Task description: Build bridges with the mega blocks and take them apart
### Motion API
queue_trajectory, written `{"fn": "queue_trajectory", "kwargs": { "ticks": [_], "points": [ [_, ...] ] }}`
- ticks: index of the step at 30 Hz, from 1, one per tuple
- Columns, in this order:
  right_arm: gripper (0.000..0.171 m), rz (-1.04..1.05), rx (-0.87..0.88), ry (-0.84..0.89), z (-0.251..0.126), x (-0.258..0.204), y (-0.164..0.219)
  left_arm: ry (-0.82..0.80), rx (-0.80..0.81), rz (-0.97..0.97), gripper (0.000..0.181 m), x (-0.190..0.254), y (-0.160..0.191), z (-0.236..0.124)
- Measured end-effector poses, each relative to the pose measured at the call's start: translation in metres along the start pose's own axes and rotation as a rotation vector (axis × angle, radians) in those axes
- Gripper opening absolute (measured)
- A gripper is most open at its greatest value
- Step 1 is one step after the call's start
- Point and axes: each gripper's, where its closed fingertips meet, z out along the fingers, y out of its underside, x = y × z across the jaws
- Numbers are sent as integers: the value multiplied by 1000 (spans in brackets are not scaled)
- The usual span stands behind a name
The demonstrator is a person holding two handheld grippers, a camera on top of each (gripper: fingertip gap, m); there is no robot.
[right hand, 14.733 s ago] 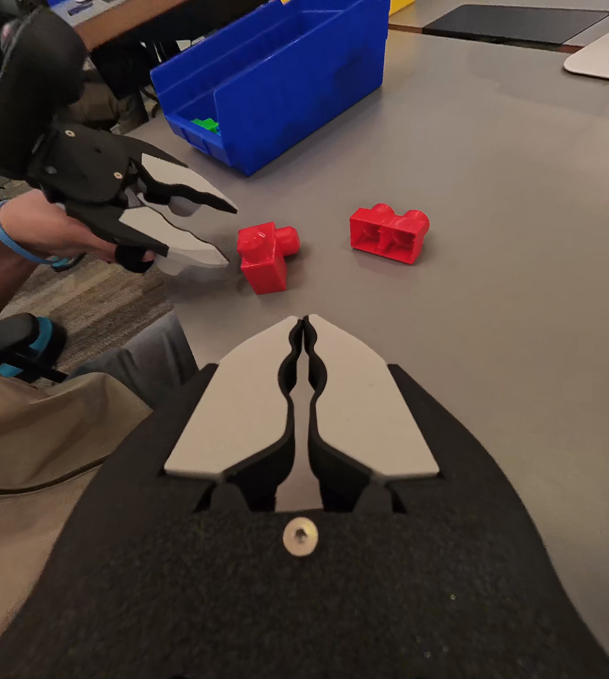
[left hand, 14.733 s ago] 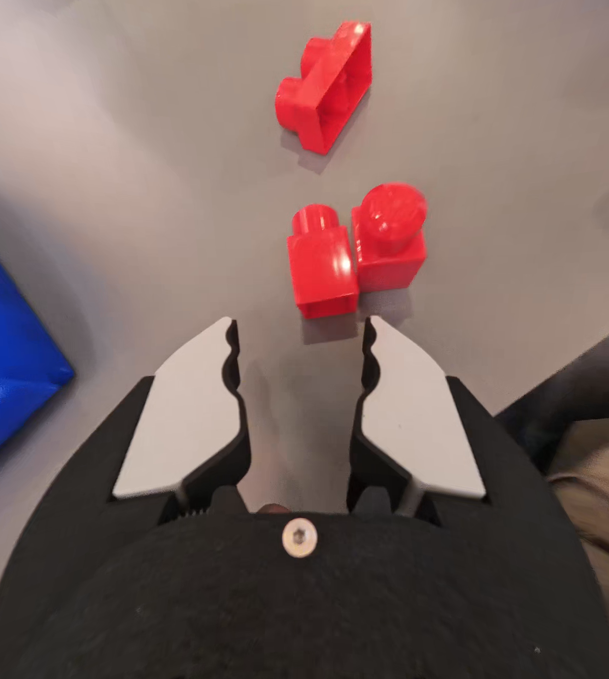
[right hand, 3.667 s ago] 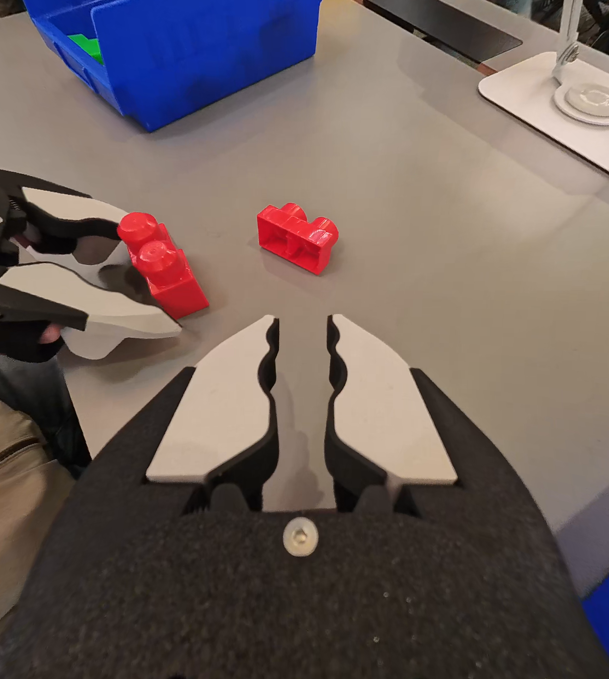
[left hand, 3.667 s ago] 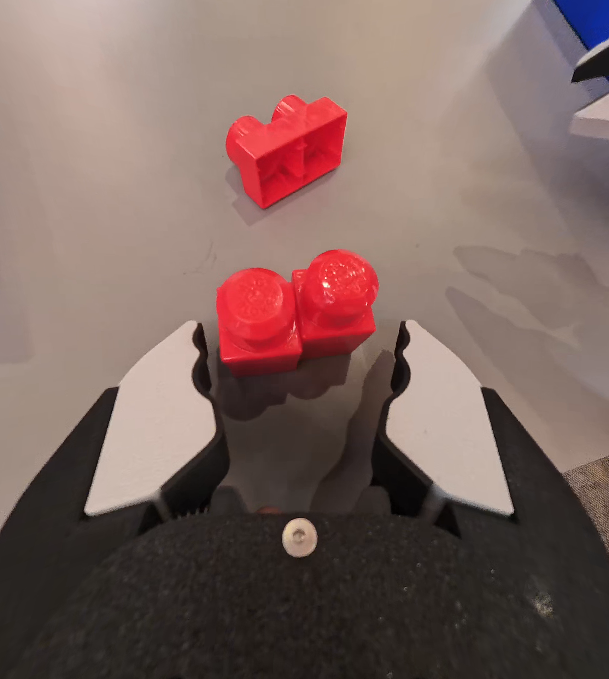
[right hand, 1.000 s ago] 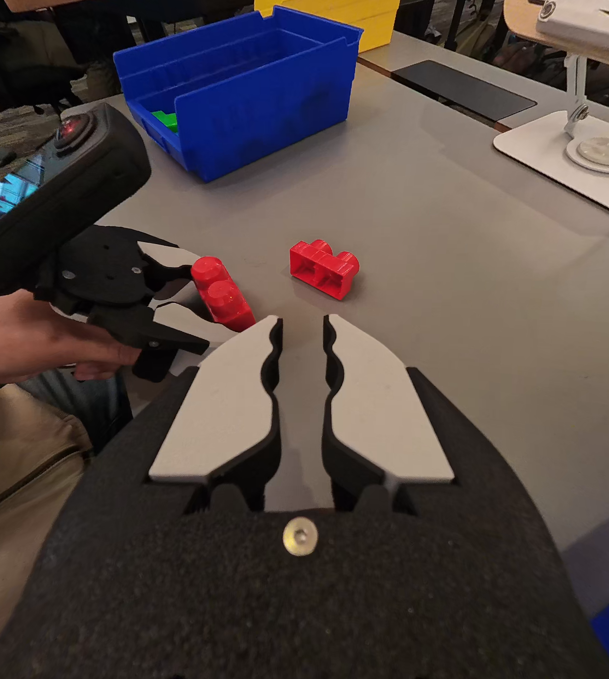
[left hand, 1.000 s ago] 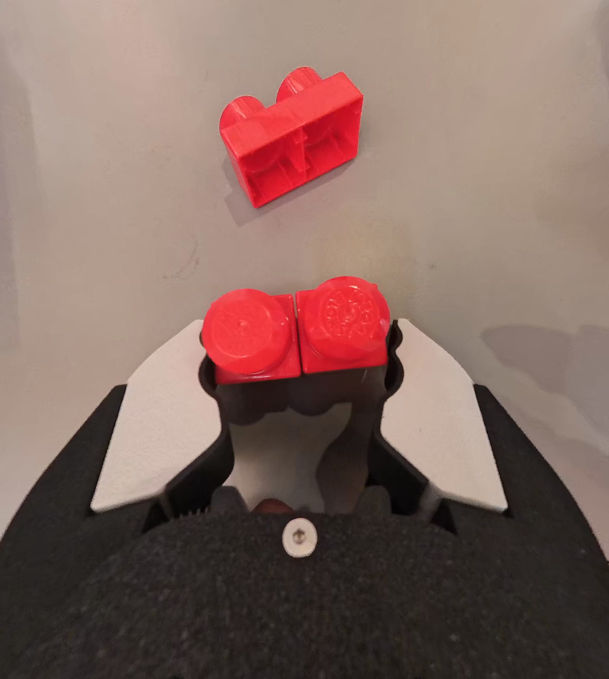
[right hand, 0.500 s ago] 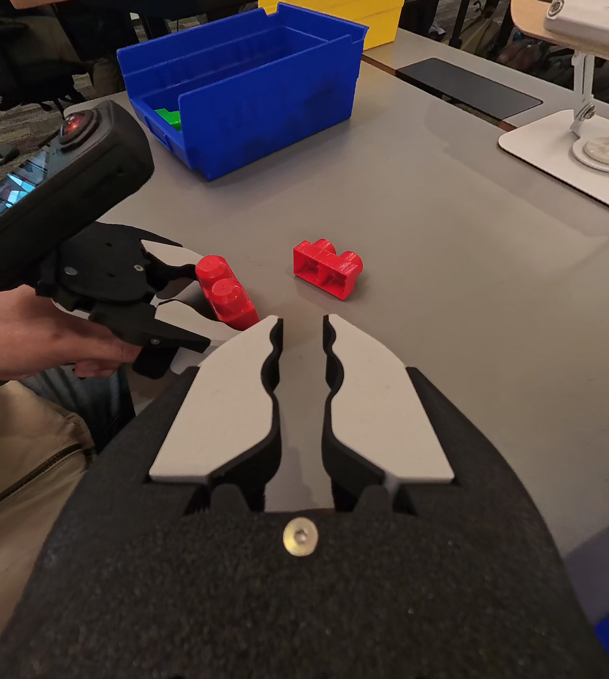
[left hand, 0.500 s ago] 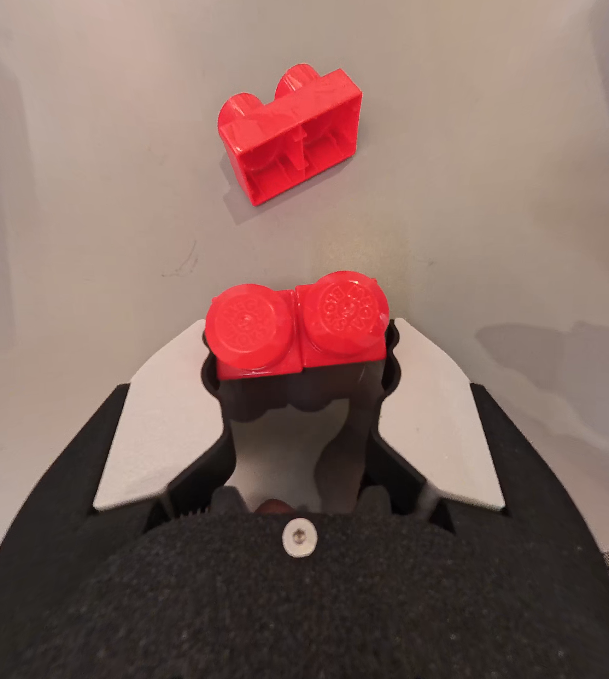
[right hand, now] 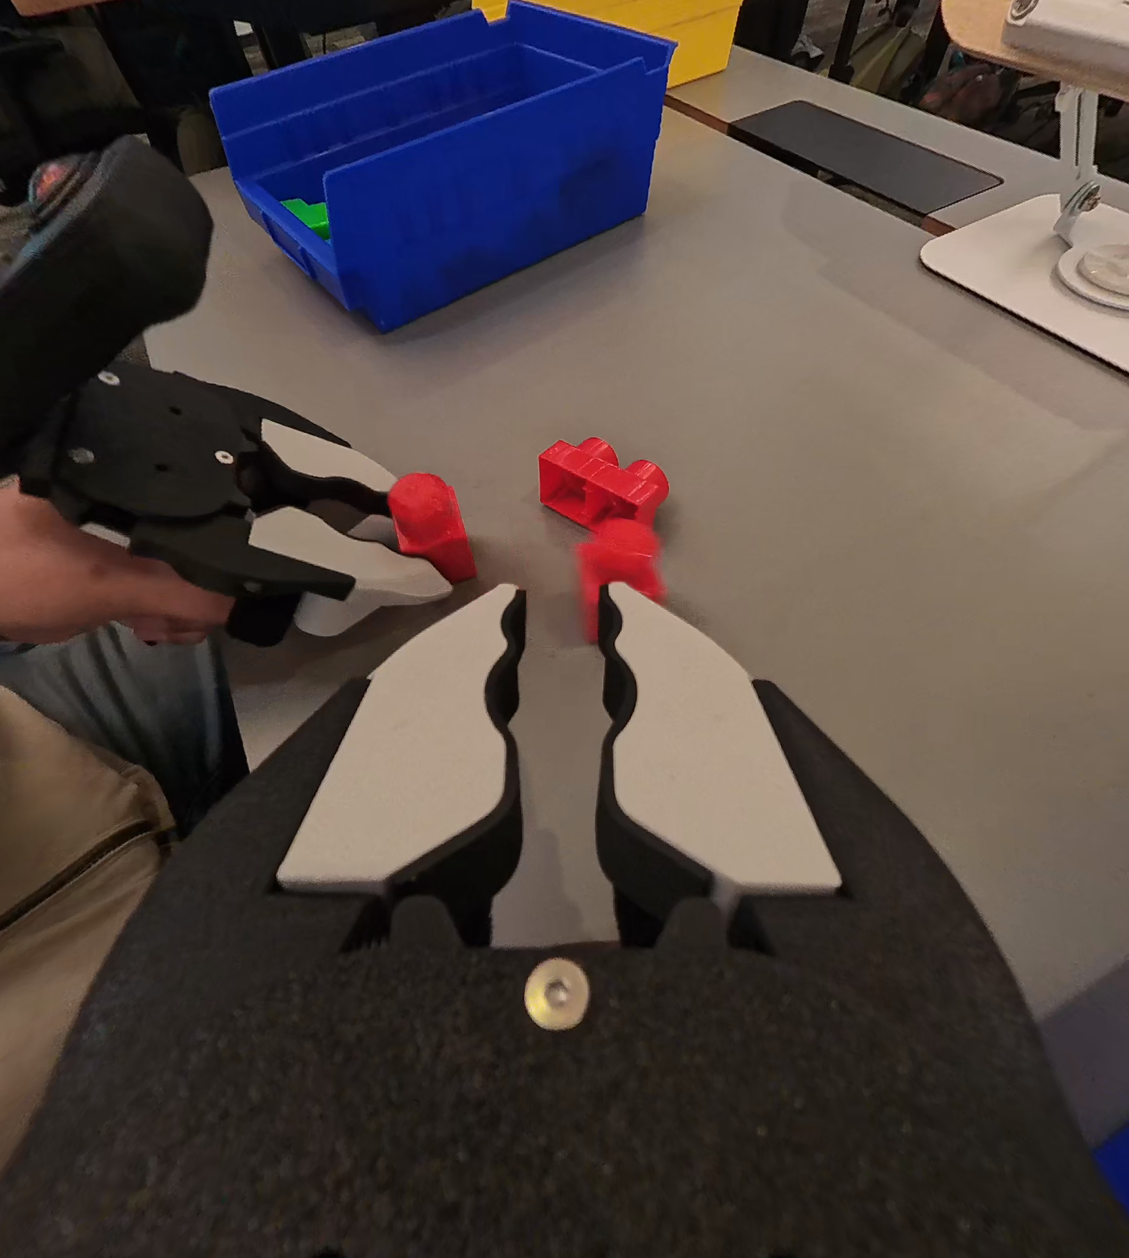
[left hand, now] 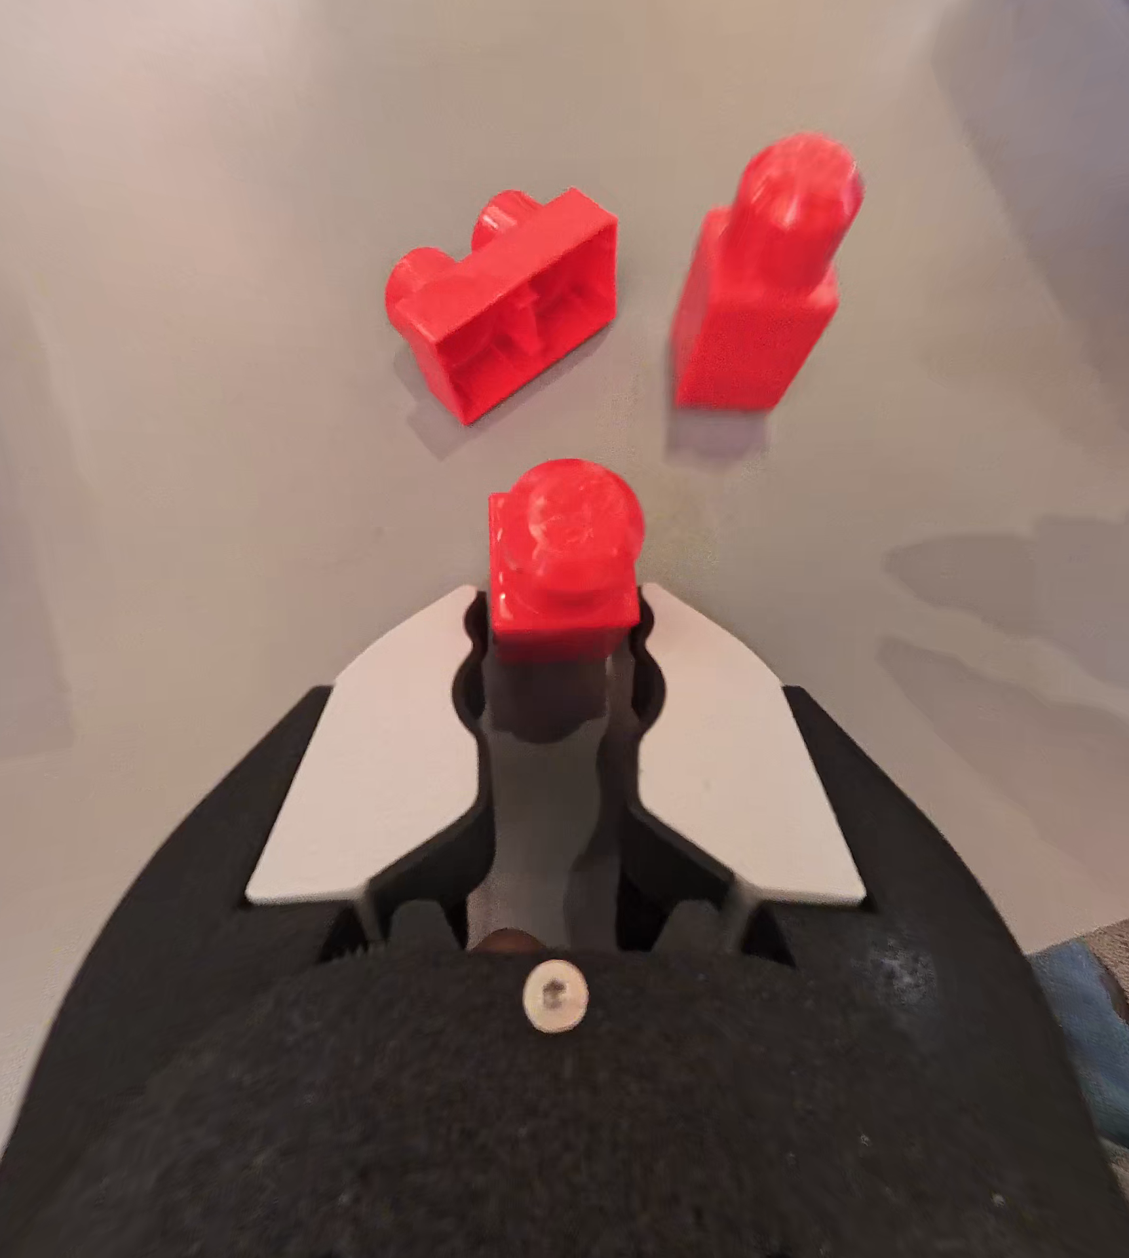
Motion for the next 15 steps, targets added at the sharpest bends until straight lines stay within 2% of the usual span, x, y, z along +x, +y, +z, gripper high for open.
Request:
{"fn": "queue_trajectory", "kwargs": {
  "ticks": [2, 9, 12, 15],
  "points": [
    [20, 2, -8, 9, 0, 2, 2, 10, -17, -10, 51, -3, 3, 0],
    [20, 25, -7, 44, -10, 15, 4, 43, -32, 39, 45, 2, 4, 1],
    [20, 20, -13, 62, -14, 18, 5, 50, -55, 102, 58, 8, 8, 1],
    [20, 34, -24, 108, -16, 26, 8, 42, -25, 133, 63, 5, 6, -2]
  ]
}}
